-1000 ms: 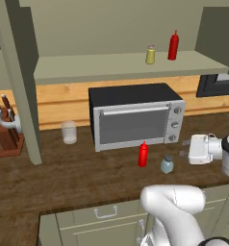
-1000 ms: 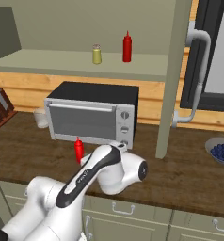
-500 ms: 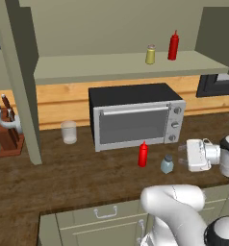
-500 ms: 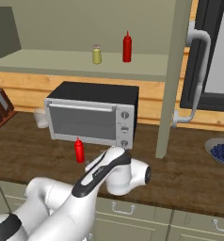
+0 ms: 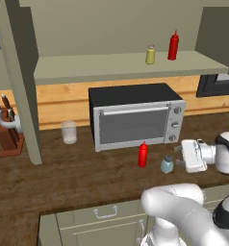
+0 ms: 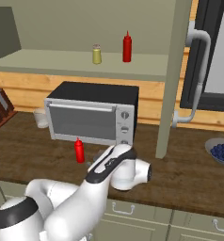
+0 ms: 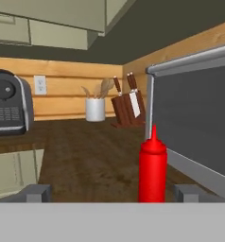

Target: Put the shaker and condiment bottle from the counter next to their counterparts in the cabinet.

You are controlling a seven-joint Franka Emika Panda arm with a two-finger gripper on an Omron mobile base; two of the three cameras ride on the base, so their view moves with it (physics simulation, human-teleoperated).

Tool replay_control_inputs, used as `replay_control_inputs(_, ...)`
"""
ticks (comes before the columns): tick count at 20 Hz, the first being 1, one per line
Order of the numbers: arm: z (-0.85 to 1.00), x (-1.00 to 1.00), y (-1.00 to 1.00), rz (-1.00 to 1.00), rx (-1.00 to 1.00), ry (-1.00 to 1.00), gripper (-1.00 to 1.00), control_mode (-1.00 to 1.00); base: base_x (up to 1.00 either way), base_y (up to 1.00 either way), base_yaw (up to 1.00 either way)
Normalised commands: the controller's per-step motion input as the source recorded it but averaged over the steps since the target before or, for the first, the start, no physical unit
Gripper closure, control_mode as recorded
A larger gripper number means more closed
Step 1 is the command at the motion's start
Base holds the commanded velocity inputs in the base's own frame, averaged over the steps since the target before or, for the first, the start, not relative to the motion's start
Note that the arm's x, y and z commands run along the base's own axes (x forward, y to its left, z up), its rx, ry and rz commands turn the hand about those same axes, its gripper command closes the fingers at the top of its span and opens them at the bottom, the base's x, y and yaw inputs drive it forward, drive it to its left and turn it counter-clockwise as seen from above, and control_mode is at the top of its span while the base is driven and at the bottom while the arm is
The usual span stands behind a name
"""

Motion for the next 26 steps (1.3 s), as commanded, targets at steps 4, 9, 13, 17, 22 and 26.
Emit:
replay_control_inputs(4, -0.06, 0.23, -0.03, 0.08, 0.03, -0.01, -1.0, -1.0, 0.0, 0.0, 0.0)
replay_control_inputs(9, -0.08, 0.16, -0.06, 0.08, 0.03, 0.0, -1.0, -1.0, 0.0, 0.0, 0.0)
replay_control_inputs(13, -0.08, 0.07, -0.11, 0.09, 0.03, 0.0, -1.0, -1.0, 0.0, 0.0, 0.0)
replay_control_inputs(17, -0.06, 0.09, -0.14, 0.08, 0.03, 0.0, -1.0, -1.0, 0.0, 0.0, 0.0)
replay_control_inputs(22, -0.05, 0.1, -0.06, 0.05, 0.01, 0.0, -1.0, -1.0, 0.0, 0.0, 0.0)
replay_control_inputs(26, -0.05, 0.2, 0.0, 0.03, 0.01, 0.0, -1.0, -1.0, 0.0, 0.0, 0.0)
